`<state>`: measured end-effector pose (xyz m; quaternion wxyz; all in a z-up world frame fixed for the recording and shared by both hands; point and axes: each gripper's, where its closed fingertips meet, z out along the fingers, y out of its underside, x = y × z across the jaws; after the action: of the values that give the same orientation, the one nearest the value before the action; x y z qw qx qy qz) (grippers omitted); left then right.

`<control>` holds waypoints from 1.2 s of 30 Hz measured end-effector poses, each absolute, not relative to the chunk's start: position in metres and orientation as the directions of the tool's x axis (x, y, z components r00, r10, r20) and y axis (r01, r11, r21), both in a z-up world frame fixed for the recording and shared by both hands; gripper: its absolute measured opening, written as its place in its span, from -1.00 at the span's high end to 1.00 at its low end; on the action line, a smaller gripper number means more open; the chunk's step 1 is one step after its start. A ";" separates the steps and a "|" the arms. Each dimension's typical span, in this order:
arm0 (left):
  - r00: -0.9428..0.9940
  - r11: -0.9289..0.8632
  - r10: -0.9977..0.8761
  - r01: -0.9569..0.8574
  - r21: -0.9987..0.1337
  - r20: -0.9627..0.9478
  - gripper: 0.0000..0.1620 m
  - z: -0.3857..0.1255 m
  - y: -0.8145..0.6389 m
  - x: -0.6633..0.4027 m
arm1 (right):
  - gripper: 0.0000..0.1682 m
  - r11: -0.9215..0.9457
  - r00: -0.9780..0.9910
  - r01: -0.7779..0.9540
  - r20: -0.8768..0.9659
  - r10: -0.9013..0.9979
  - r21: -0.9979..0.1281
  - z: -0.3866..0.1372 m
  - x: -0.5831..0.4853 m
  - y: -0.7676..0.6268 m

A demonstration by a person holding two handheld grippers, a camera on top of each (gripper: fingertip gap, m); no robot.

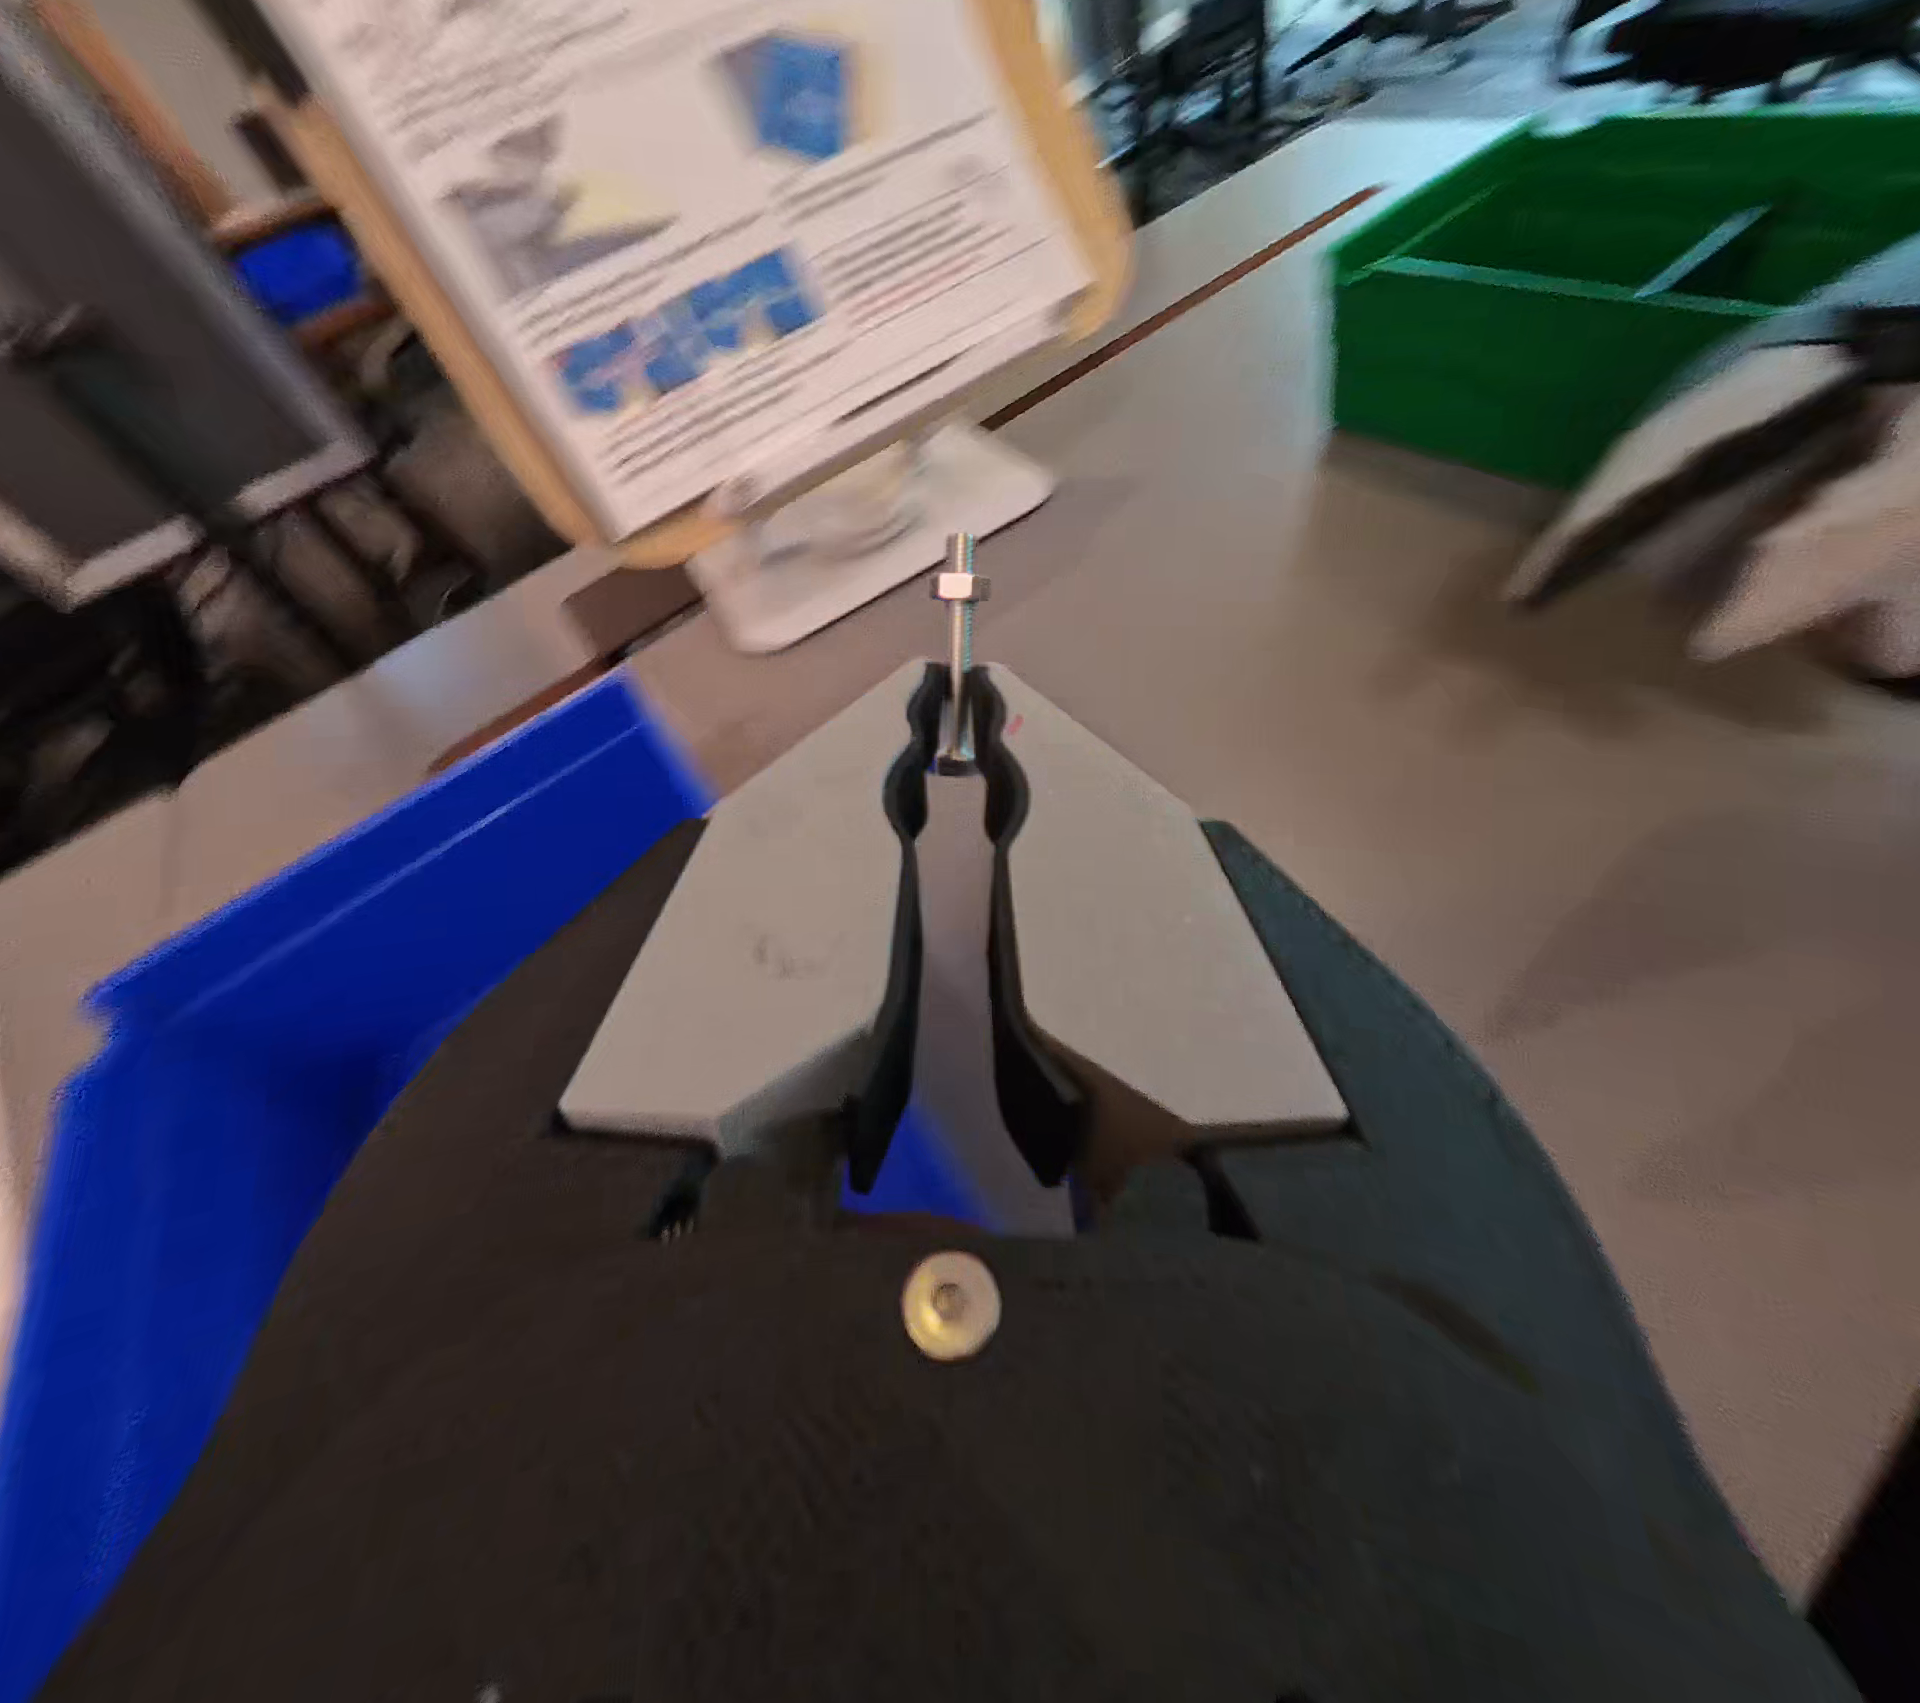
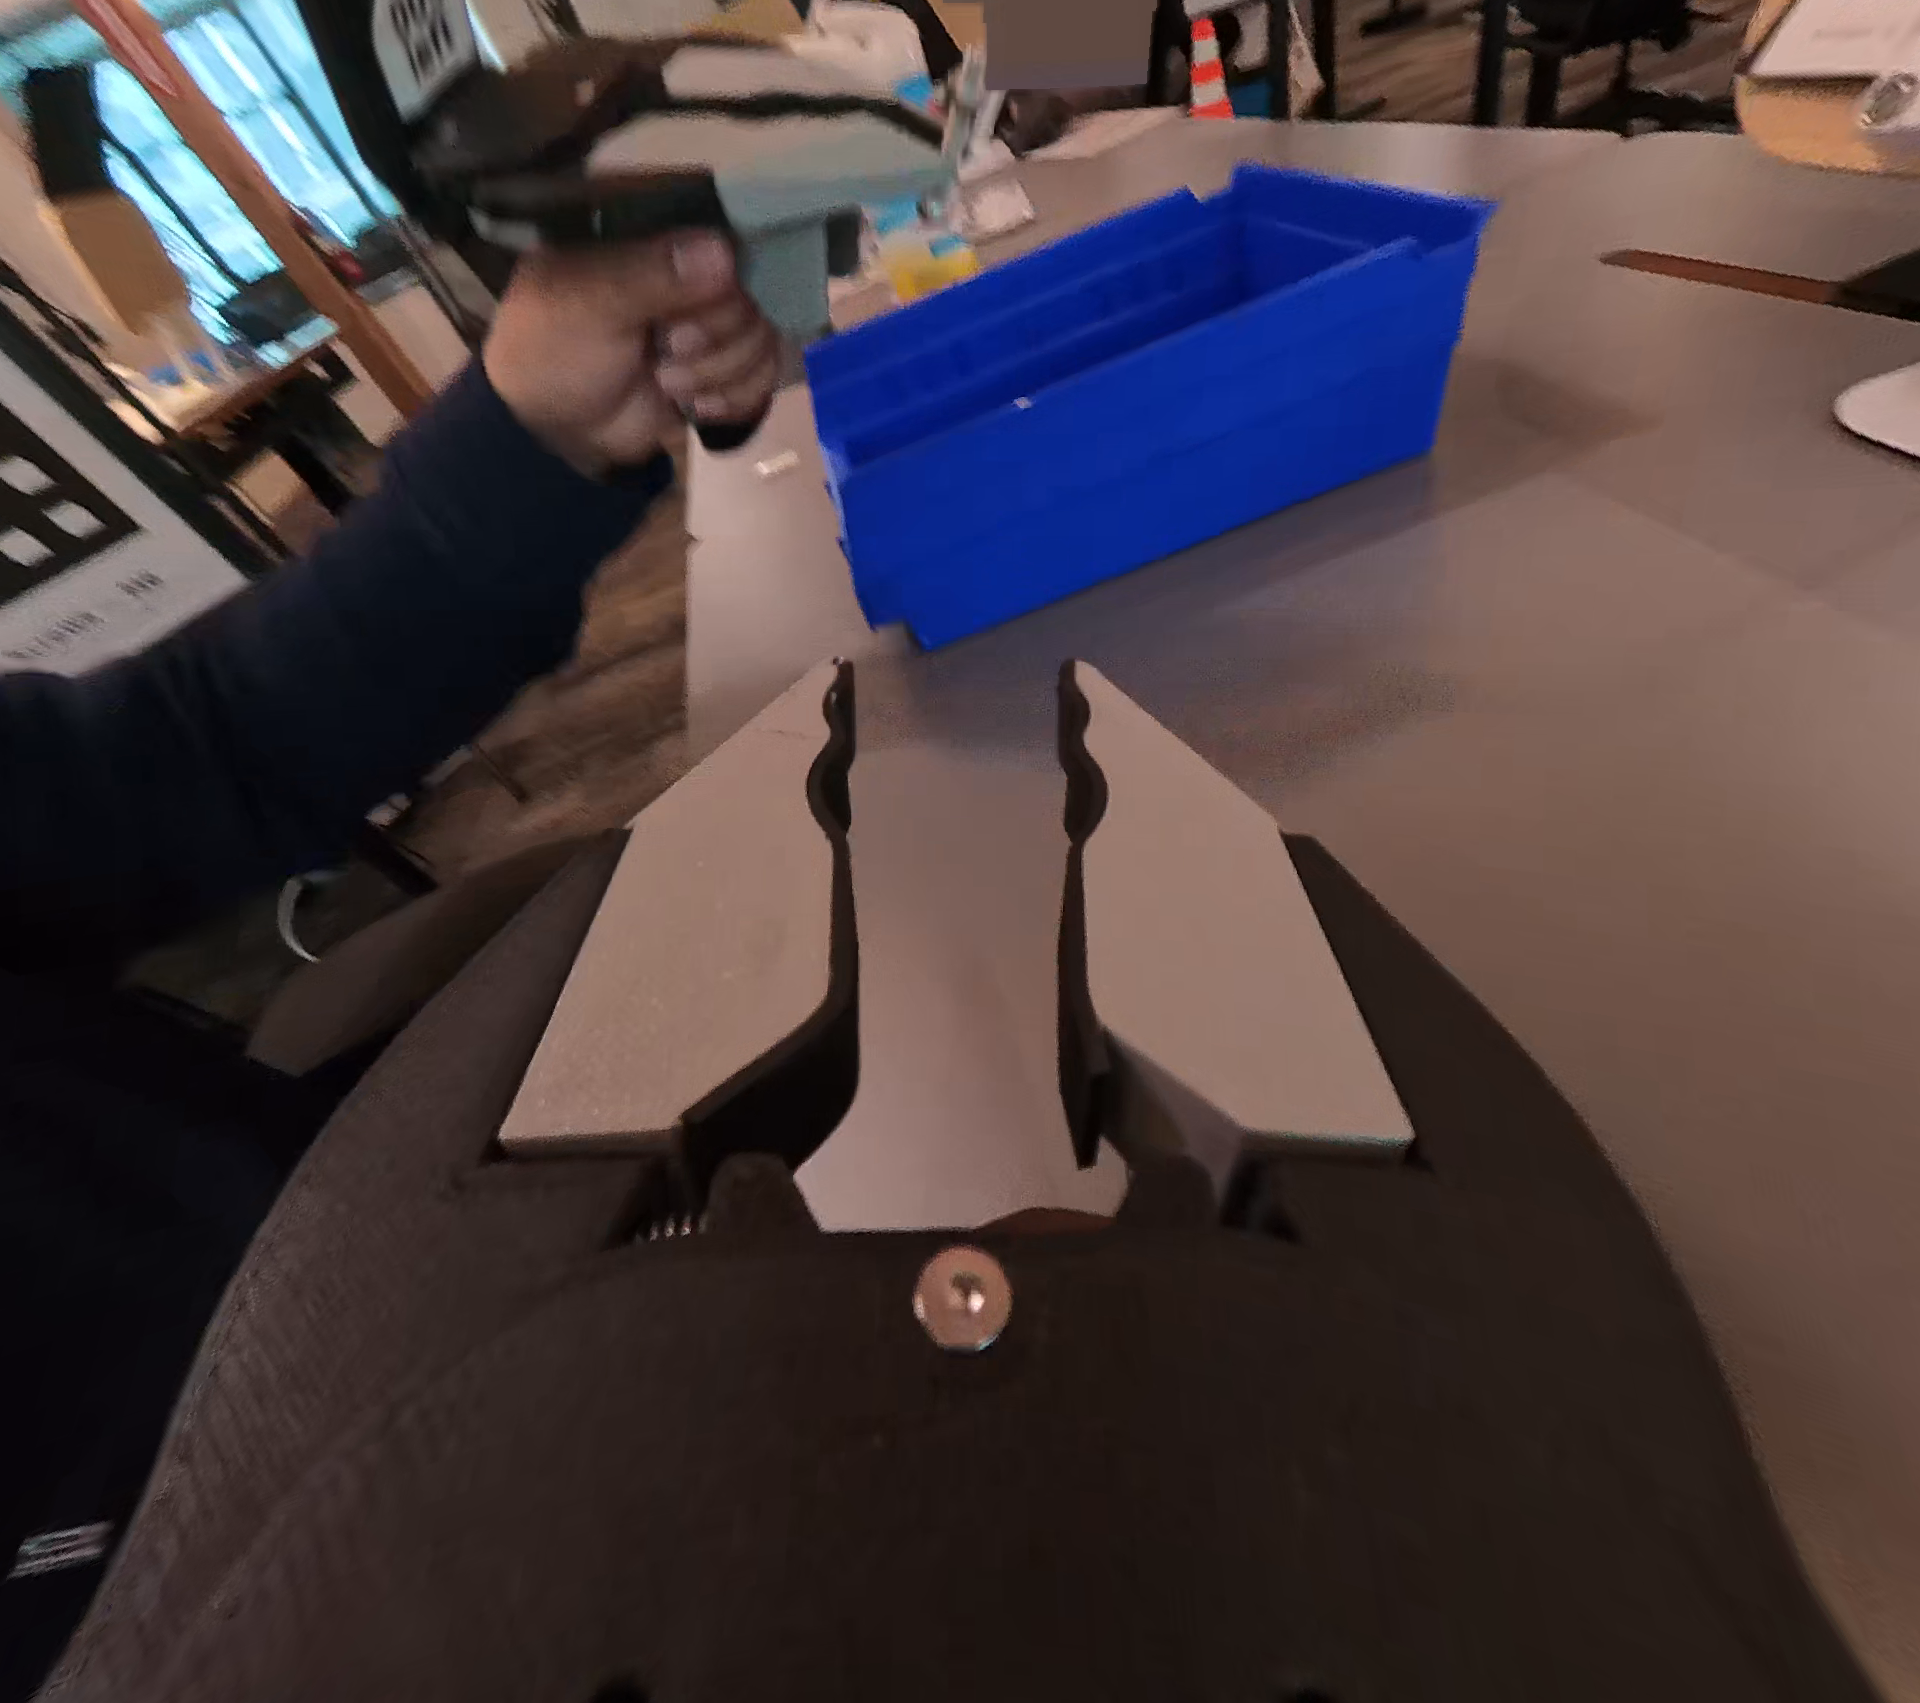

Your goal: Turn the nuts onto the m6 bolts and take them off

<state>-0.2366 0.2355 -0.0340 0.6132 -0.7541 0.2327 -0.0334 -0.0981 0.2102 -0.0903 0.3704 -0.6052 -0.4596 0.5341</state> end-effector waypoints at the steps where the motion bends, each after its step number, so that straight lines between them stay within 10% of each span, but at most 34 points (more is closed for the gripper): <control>1: 0.865 -0.089 -0.438 -0.313 -0.946 -0.245 0.96 -0.031 0.231 -0.206 | 0.55 -0.323 -0.025 0.123 -0.328 0.944 -0.938 -0.081 -0.098 0.207; 12: 0.772 0.033 -0.616 -0.172 -0.985 -0.155 0.96 -0.085 0.243 -0.059 | 0.61 -0.449 -0.010 -0.042 -0.449 0.894 -0.893 -0.063 -0.072 0.237; 15: 0.767 0.029 -0.626 -0.161 -0.987 -0.144 0.96 -0.091 0.249 -0.052 | 0.91 -0.454 0.025 -0.027 -0.454 0.890 -0.891 -0.074 -0.073 0.248; 36: 0.808 -0.111 -0.559 -0.297 -0.949 -0.187 0.92 -0.150 0.285 -0.070 | 0.77 -0.338 0.196 0.158 -0.306 0.932 -0.928 -0.122 -0.087 0.265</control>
<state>-0.0699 0.2849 -0.1497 0.6003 -0.7372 0.2903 -0.1094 -0.0867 0.2653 -0.1222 0.4015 -0.6610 -0.4122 0.4816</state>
